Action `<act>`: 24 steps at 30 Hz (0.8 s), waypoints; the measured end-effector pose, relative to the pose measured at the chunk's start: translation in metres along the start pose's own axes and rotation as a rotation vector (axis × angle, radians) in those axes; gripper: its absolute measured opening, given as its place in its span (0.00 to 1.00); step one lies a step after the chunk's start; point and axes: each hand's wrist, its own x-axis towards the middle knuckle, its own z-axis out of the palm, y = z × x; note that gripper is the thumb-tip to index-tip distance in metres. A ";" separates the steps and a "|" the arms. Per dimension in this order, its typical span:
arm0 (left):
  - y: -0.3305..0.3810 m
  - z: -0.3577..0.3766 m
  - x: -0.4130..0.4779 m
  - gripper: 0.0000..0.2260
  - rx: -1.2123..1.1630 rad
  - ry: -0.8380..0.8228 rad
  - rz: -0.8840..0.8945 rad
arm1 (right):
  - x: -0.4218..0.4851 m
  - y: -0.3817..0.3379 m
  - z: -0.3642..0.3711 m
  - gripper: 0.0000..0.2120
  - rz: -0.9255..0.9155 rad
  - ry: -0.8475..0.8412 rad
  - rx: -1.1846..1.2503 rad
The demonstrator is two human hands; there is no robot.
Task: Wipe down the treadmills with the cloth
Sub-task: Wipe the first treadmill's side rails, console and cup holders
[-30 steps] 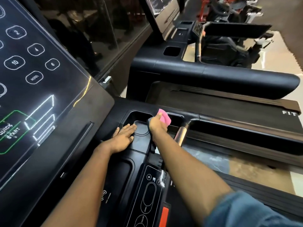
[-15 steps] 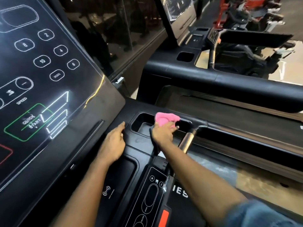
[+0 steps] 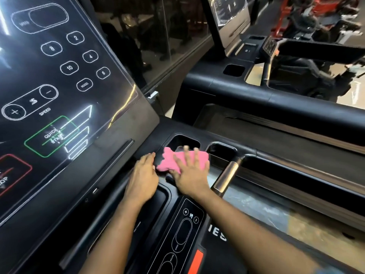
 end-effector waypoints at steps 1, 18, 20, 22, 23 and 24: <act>0.003 0.002 0.000 0.24 0.004 -0.016 0.020 | -0.003 0.006 0.001 0.30 0.108 0.021 0.116; 0.054 0.003 0.019 0.19 -0.019 -0.060 0.010 | -0.019 0.017 -0.049 0.23 0.391 -0.154 0.590; 0.070 -0.004 0.026 0.19 -0.067 -0.008 0.070 | -0.040 0.031 -0.084 0.20 0.271 -0.116 0.804; 0.091 -0.011 0.031 0.19 -0.168 0.020 0.155 | -0.065 0.046 -0.121 0.17 0.206 -0.052 1.148; 0.103 -0.013 0.032 0.20 -0.238 -0.003 0.209 | -0.075 0.056 -0.134 0.15 0.166 -0.058 1.281; 0.116 -0.015 0.032 0.22 -0.321 -0.054 0.262 | -0.085 0.064 -0.147 0.13 0.147 -0.057 1.398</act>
